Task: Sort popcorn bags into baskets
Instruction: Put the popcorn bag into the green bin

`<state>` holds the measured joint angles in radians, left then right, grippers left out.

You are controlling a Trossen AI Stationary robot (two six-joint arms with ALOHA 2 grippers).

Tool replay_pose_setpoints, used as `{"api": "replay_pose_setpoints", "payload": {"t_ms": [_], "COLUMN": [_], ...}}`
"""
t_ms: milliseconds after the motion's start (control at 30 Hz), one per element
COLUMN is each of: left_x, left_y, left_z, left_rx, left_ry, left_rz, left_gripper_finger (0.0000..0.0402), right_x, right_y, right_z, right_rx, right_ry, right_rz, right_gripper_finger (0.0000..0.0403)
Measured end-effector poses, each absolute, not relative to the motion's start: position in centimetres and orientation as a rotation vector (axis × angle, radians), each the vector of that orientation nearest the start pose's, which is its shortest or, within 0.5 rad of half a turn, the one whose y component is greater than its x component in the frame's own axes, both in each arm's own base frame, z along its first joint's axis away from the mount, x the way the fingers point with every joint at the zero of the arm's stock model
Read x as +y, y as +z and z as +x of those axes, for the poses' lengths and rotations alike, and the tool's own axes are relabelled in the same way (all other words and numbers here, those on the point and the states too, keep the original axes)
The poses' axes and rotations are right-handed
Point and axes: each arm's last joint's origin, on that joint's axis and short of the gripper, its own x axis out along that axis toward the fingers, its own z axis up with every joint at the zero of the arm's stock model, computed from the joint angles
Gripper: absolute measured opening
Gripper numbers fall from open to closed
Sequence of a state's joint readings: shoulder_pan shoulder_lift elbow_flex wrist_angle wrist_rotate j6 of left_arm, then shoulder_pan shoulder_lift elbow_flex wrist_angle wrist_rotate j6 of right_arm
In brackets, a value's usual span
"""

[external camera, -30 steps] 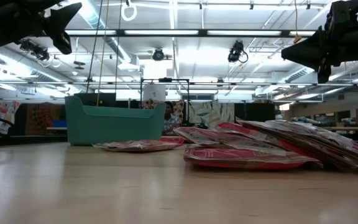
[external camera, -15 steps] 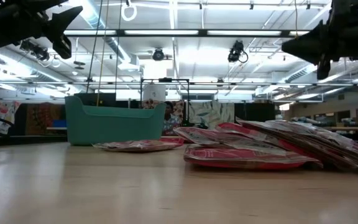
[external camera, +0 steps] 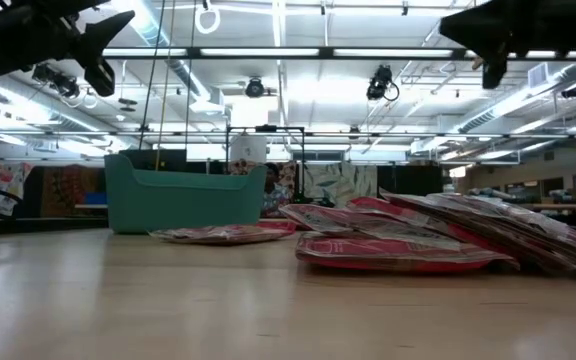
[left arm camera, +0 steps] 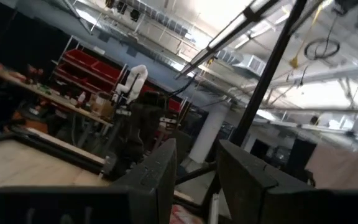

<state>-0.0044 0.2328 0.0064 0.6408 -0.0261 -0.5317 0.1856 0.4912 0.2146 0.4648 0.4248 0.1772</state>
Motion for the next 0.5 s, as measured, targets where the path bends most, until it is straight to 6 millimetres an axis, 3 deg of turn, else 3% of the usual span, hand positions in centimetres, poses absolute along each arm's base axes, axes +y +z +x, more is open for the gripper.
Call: {"api": "replay_pose_setpoints", "payload": {"t_ms": [233,400,500], "left_x": [0.2,0.2,0.2], "left_y": [20.9,20.7,20.3], "left_z": [10.3,10.4,10.5], "left_rx": [-0.447,-0.429,-0.388], "left_ry": [-0.037,-0.020,0.011], "left_rz": [-0.544,-0.534,-0.426], "left_gripper_finger": [0.0121,0.0121,0.0121], "right_x": [0.4,-0.1,-0.2], "right_y": [26.0,26.0,26.4], "right_z": [15.9,18.9,20.4], "right_rx": [-0.080,0.108,0.148], "right_ry": [-0.313,-0.286,-0.263], "right_rz": [0.170,0.130,0.116], "right_gripper_finger": [0.0050,0.0050,0.0050]}}
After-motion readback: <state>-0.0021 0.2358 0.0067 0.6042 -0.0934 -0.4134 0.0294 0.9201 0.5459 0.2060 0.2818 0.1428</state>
